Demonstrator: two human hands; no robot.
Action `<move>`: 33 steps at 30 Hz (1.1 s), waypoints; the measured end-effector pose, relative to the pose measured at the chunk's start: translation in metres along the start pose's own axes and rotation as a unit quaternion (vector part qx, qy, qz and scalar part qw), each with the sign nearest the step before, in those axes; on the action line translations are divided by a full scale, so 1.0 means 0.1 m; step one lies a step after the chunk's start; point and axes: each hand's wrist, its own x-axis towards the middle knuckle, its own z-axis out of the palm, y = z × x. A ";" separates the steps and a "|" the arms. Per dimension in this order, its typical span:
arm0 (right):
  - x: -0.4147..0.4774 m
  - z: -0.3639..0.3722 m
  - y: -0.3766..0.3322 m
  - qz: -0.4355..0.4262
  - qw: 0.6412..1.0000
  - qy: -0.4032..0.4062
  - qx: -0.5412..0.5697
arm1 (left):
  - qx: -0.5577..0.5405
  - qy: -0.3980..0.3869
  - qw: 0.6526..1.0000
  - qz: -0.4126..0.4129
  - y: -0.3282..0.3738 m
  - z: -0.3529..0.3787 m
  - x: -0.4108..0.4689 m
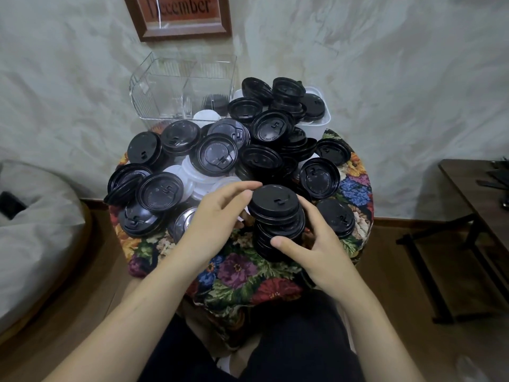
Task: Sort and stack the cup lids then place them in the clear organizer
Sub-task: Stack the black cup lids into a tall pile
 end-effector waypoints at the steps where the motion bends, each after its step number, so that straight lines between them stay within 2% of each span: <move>1: 0.00 0.00 0.00 -0.001 1.000 -0.003 -0.001 | 0.018 -0.004 1.000 0.012 0.00 0.01 -0.01; 9: 0.03 -0.07 -0.05 -0.006 0.999 -0.028 -0.021 | 0.085 -0.032 0.995 0.042 -0.05 0.03 -0.03; 33: 0.04 -0.10 -0.05 -0.029 0.999 0.021 -0.011 | 0.095 -0.083 0.990 0.062 -0.19 0.01 -0.11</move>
